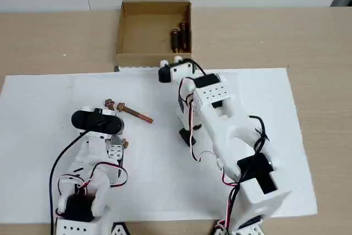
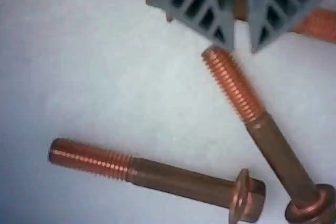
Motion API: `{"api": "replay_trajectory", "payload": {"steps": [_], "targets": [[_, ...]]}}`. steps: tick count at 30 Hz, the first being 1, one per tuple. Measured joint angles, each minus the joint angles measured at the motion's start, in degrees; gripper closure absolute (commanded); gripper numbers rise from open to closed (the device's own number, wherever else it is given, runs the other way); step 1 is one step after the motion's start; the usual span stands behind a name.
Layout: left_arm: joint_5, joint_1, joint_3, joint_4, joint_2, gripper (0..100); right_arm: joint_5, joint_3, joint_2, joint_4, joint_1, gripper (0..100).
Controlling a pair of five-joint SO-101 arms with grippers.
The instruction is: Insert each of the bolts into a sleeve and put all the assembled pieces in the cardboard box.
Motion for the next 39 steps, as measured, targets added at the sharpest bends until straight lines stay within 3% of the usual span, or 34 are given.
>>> {"api": "replay_trajectory", "payload": {"steps": [10, 17, 32, 39], "targets": [[0.0, 0.0, 0.0, 0.0, 0.0, 99, 0.0, -20.7, -5.9, 18.5, 0.0, 99.5], [0.0, 0.0, -5.5, 0.0, 0.0, 99, 0.0, -22.4, -16.7, 24.8, 1.1, 99.6], [0.0, 0.0, -19.9, 11.3, 0.0, 99, 0.0, 5.6, -50.7, 25.3, 1.6, 99.6], [0.9, 0.0, -31.9, 13.0, 14.9, 99, 1.5, 12.7, -60.7, 25.5, 6.9, 99.5]]}}
